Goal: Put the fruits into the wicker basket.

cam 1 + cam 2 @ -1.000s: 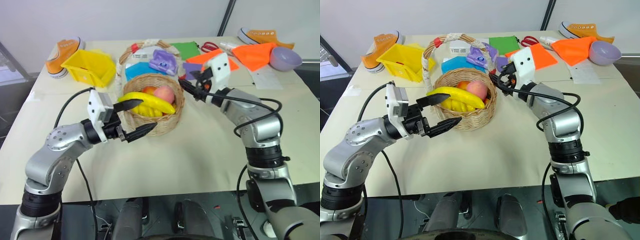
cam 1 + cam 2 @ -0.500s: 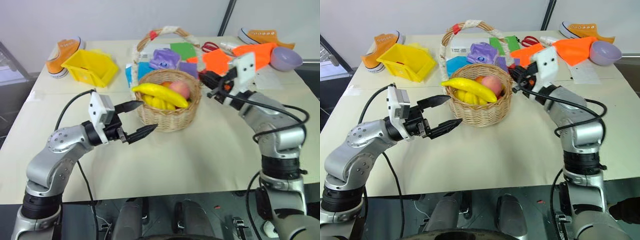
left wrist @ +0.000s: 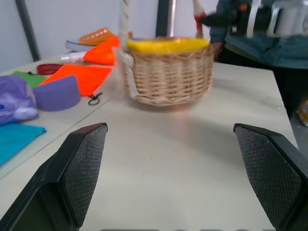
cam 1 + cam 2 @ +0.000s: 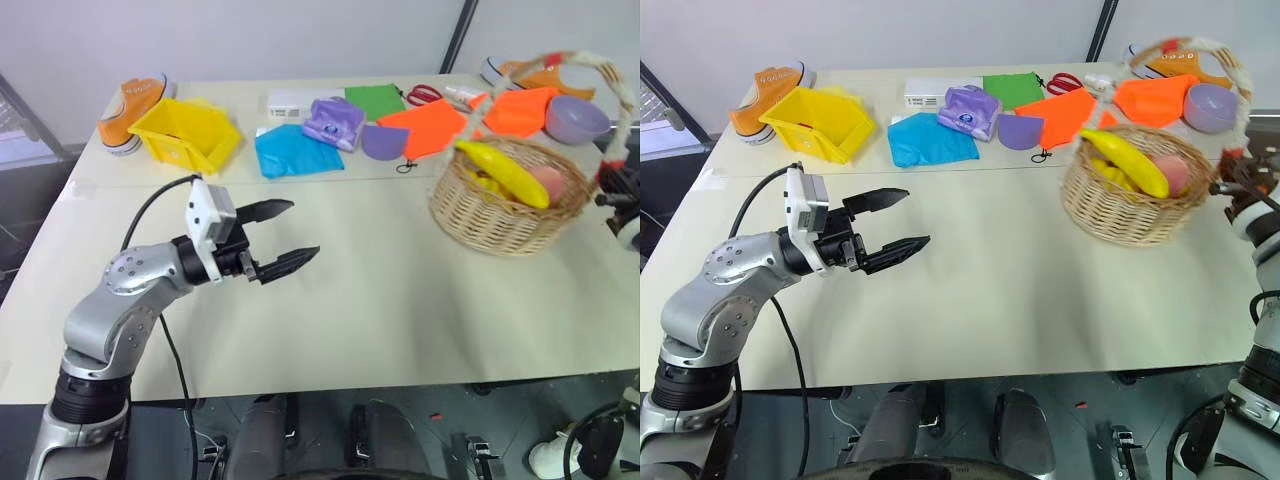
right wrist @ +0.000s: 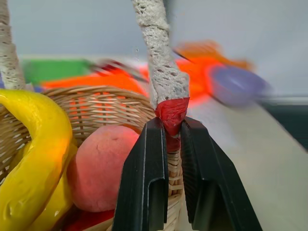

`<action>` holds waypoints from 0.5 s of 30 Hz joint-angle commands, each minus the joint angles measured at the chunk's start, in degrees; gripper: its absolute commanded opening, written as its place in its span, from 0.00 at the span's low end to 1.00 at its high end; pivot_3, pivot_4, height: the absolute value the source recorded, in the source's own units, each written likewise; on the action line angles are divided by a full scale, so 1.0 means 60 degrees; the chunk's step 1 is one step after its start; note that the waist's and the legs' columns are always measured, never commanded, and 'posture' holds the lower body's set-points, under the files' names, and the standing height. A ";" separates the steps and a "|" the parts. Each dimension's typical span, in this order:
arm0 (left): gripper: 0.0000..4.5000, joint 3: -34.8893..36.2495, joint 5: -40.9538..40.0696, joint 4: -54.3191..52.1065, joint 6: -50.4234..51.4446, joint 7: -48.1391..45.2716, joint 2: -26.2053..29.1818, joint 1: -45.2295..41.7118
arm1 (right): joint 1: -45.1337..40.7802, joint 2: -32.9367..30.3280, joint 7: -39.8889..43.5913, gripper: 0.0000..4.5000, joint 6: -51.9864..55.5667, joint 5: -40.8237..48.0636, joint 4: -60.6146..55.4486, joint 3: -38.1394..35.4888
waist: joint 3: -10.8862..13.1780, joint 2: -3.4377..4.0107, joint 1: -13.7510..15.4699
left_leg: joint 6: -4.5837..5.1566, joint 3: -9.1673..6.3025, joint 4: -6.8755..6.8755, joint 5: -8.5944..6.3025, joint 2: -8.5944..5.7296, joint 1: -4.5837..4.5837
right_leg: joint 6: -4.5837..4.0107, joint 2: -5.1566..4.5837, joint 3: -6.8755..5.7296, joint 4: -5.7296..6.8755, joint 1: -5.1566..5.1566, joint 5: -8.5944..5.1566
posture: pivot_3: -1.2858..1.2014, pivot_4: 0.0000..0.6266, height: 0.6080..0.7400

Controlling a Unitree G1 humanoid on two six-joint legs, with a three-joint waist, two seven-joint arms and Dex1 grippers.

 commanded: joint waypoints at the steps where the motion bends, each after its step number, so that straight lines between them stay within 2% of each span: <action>1: 1.00 -0.0026 0.0042 -0.0042 -0.0217 -0.0092 -0.0050 -0.0155 | -0.0087 -0.0089 -0.0191 0.00 -0.0980 -0.0132 0.0303 -0.0349 | -0.0001 0.0007 -0.0010 | -0.0001 0.0006 -0.0004 0.0000 0.0002 0.0008 | 0.0000 0.0000 0.0005 0.0002 0.0001 0.0000 | 0.52 0.24 0.92; 6: 1.00 0.0092 0.0081 -0.0012 -0.0220 0.0025 -0.0083 0.0003 | 0.0350 -0.0005 -0.0215 0.52 -0.1210 -0.0031 0.0115 -0.0359 | -0.0001 0.0006 0.0036 | 0.0002 0.0011 -0.0005 -0.0002 0.0006 0.0043 | 0.0001 -0.0001 0.0009 -0.0003 0.0038 -0.0001 | 0.52 0.24 0.92; 10: 1.00 0.0234 0.0279 0.0121 -0.0273 0.0228 -0.0046 0.0380 | 0.1431 0.0036 0.0128 0.99 -0.1516 -0.0026 -0.0555 -0.0465 | -0.0002 0.0006 0.0073 | 0.0007 0.0010 -0.0007 -0.0006 0.0006 0.0058 | 0.0001 -0.0005 0.0020 -0.0009 0.0055 -0.0001 | 0.52 0.24 0.92; 15: 1.00 0.0616 0.1476 0.1289 -0.1218 0.0646 0.0110 0.1274 | 0.3386 0.0394 0.1631 0.99 -0.1958 0.0959 -0.1727 -0.0954 | -0.0004 0.0009 0.0061 | 0.0051 0.0009 -0.0013 -0.0034 0.0005 0.0085 | 0.0002 -0.0009 0.0020 -0.0024 0.0085 -0.0002 | 0.52 0.24 0.92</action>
